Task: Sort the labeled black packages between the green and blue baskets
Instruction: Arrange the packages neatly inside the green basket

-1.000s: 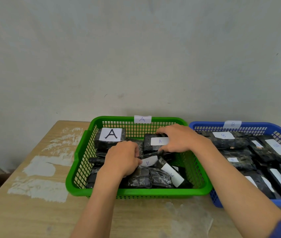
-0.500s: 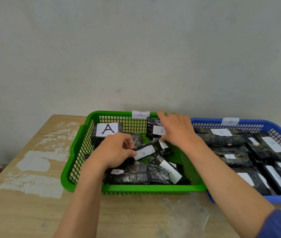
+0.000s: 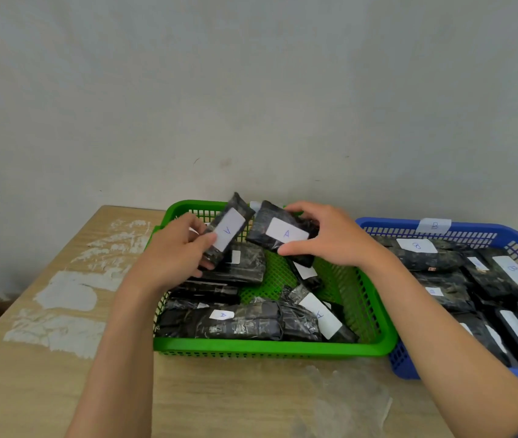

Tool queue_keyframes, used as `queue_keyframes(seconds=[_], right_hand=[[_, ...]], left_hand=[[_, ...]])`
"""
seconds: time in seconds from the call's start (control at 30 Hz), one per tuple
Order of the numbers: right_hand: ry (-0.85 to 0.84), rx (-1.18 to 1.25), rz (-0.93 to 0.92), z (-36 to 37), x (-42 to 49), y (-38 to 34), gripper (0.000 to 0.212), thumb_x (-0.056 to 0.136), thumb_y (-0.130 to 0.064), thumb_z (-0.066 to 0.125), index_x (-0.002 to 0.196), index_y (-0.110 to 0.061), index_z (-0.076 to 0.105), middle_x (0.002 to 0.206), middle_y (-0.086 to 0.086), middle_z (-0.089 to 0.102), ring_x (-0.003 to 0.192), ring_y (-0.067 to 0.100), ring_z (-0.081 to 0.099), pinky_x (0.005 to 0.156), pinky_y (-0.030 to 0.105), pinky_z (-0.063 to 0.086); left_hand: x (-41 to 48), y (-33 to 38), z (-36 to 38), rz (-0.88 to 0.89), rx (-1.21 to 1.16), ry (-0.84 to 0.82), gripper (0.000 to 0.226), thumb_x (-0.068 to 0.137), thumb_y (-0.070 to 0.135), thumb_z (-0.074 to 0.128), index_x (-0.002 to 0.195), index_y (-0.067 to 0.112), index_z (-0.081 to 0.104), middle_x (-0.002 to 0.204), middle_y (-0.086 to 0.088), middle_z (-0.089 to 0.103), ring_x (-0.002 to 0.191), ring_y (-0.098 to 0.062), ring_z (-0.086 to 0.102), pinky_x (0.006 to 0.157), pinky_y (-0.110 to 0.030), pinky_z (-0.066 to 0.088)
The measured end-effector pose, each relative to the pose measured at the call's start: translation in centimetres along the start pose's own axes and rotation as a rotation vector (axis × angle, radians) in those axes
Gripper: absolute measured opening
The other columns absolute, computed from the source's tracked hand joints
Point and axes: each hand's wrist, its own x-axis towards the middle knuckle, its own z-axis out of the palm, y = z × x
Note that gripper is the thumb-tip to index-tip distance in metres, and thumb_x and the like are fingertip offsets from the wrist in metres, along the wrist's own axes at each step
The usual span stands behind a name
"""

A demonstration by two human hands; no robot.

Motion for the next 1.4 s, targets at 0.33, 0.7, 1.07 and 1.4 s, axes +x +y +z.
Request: queue_keyframes(seconds=[0.33,0.7,1.07,1.4], right_hand=[[-0.444,-0.183,-0.126,3.4,1.1,-4.0,0.077,0.084,-0.071,0.067,0.15,-0.038,0.046,0.155,-0.012,0.047,0.136,0.008,0.045,0.111,0.034,0.038],[-0.322,-0.511,0.302,2.5,1.0,-1.5,0.057,0.08,-0.031,0.084,0.126,-0.013,0.055,0.116,0.008,0.059,0.094,0.027,0.059,0.076,0.036,0.053],[-0.308,0.059,-0.25,1.4,-3.5,-8.5,0.03,0.077,-0.034,0.088,0.099,-0.037,0.068,0.097,-0.036,0.066,0.085,-0.011,0.063,0.071,0.009,0.048],[-0.332,-0.29,-0.087,3.1,-1.4,-5.6,0.062,0.075,-0.044,0.086,0.129,-0.035,0.058,0.131,-0.011,0.063,0.115,0.01,0.056,0.1,0.034,0.046]], left_hand=[[0.5,0.0,-1.1,0.009,-0.196,0.138,0.011,0.103,0.029,0.058,0.102,0.018,0.057,0.098,-0.003,0.077,0.077,-0.022,0.077,0.076,-0.045,0.062],[0.4,0.3,-0.5,-0.037,0.015,0.003,0.015,0.103,0.042,0.052,0.101,0.026,0.054,0.114,0.004,0.069,0.076,-0.024,0.076,0.086,-0.048,0.058],[0.4,0.6,-1.4,-0.015,-0.194,0.171,0.014,0.103,0.032,0.057,0.1,0.019,0.055,0.109,-0.01,0.07,0.078,-0.032,0.076,0.082,-0.058,0.06],[0.8,0.6,-0.5,-0.059,-0.197,0.13,0.011,0.104,0.028,0.055,0.099,0.017,0.055,0.107,-0.007,0.07,0.08,-0.018,0.075,0.064,-0.037,0.065]])
